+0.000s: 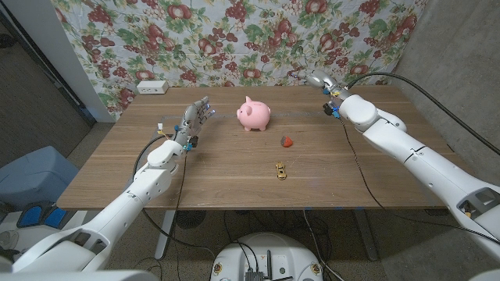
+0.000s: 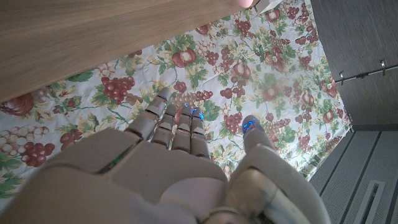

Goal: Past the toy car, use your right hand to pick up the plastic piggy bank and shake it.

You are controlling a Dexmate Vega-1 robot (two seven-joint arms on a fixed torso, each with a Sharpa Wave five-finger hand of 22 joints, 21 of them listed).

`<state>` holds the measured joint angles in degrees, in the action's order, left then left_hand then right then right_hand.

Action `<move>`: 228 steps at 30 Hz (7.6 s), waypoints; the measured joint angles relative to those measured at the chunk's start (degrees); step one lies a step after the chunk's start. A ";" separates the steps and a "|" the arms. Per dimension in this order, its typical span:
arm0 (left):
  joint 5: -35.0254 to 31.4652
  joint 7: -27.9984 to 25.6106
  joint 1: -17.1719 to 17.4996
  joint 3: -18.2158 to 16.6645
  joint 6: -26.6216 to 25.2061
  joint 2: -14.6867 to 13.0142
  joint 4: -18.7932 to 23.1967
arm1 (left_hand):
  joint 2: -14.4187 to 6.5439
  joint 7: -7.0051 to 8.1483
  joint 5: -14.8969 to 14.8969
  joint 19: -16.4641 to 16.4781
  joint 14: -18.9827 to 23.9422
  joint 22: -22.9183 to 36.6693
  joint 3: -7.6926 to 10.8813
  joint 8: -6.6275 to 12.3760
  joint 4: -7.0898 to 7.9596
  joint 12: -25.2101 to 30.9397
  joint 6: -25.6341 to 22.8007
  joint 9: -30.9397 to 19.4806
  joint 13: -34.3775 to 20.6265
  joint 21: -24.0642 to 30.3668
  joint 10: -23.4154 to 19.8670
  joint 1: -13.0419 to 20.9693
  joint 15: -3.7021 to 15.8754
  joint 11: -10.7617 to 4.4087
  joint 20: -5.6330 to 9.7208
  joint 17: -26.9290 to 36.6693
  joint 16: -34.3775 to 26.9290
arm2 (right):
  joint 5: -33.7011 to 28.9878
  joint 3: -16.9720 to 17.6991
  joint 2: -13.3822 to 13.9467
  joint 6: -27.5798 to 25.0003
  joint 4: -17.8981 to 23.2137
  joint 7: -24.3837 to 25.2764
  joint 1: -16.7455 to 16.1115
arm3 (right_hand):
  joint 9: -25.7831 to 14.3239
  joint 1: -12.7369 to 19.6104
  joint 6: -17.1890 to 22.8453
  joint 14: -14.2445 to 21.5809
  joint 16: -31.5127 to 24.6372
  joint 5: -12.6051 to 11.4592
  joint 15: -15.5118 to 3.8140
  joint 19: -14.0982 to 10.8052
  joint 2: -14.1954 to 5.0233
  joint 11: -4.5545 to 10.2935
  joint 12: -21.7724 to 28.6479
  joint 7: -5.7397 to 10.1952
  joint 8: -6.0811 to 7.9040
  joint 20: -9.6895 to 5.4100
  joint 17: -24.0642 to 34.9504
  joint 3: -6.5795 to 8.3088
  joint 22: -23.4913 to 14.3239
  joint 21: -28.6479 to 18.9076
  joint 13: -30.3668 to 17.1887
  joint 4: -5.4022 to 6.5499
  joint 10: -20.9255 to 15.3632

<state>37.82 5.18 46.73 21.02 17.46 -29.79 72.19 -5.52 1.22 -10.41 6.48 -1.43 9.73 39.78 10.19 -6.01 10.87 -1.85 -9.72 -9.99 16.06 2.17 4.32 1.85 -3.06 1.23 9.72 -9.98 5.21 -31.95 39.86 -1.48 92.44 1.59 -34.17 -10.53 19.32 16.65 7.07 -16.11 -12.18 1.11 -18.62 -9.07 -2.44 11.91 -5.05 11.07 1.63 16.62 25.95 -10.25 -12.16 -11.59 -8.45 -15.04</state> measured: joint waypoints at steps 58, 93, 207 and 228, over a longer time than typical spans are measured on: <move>0.17 -0.59 1.16 -0.15 0.01 -0.31 1.55 | 0.08 0.00 0.00 0.31 0.00 0.00 0.08 0.00 -0.08 0.00 0.00 0.00 0.00 -1.24 -0.23 -0.53 0.00 0.23 -0.10 0.00 0.00 | -12.27 -8.21 -1.61 -8.88 1.44 -7.71 8.44 | 0.00 2.62 -3.42 -0.94 1.10 -0.55 -1.10 0.76 0.96 2.88 -0.89 2.53 -0.49 -0.08 -0.41 1.03 0.13 0.31 0.00 -1.03 2.28; 0.16 -1.45 1.64 -0.13 -0.23 -0.24 2.47 | 0.32 -0.31 0.00 0.92 0.00 0.00 -0.18 0.00 -0.34 0.00 -0.31 0.00 0.00 -1.87 -0.31 -0.77 0.00 0.31 -0.10 0.00 0.00 | -24.28 -15.87 -2.65 -13.43 1.74 -18.53 16.32 | 0.00 4.13 -13.52 -4.74 3.71 2.01 1.46 3.52 9.75 1.73 -1.33 0.95 -0.92 2.68 -2.53 -2.55 0.11 1.13 0.00 -1.58 9.54; 1.04 -4.87 6.89 -2.47 -0.61 -2.38 7.99 | 0.54 -0.51 0.00 2.96 1.95 0.00 0.07 0.00 -0.57 0.00 -0.92 0.00 0.00 -3.18 -1.95 -1.60 0.10 0.72 -1.53 0.00 -0.22 | -37.10 -33.79 -21.03 -7.03 -26.38 -32.74 33.21 | -1.07 11.03 -26.11 -15.27 3.76 -4.79 4.83 13.95 16.14 -2.48 0.00 -2.00 0.12 6.57 -1.57 -9.68 0.10 1.31 -2.41 0.46 22.95; 1.15 -5.48 7.50 -2.74 -0.81 -2.62 8.70 | 0.53 -0.51 0.00 3.27 1.95 0.00 0.08 0.00 -0.57 0.00 -0.92 0.00 0.00 -3.57 -1.95 -1.59 0.10 0.72 -1.84 0.00 -0.22 | -36.73 -37.40 -26.61 -3.89 -37.51 -32.01 36.65 | -1.35 17.41 -20.46 -3.61 -1.57 -6.90 1.77 3.63 14.11 -1.79 2.70 -1.74 2.63 4.71 -1.04 -10.53 0.00 -1.63 -2.67 0.07 16.03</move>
<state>38.97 -0.30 54.23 18.29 16.64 -32.42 80.88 -4.99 0.72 -10.41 9.75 0.52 9.73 39.85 10.19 -6.58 10.87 -2.77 -9.72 -9.99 12.49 0.22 2.73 1.94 -2.34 -0.61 9.71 -10.20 -31.52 -69.35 13.25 -5.37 54.93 -30.42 2.48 -11.87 36.74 -3.81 3.46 -17.68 -19.08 2.88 -14.99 5.03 -4.23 14.60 -6.79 13.70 6.34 15.58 15.42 -10.25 -13.79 -14.26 -8.38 1.00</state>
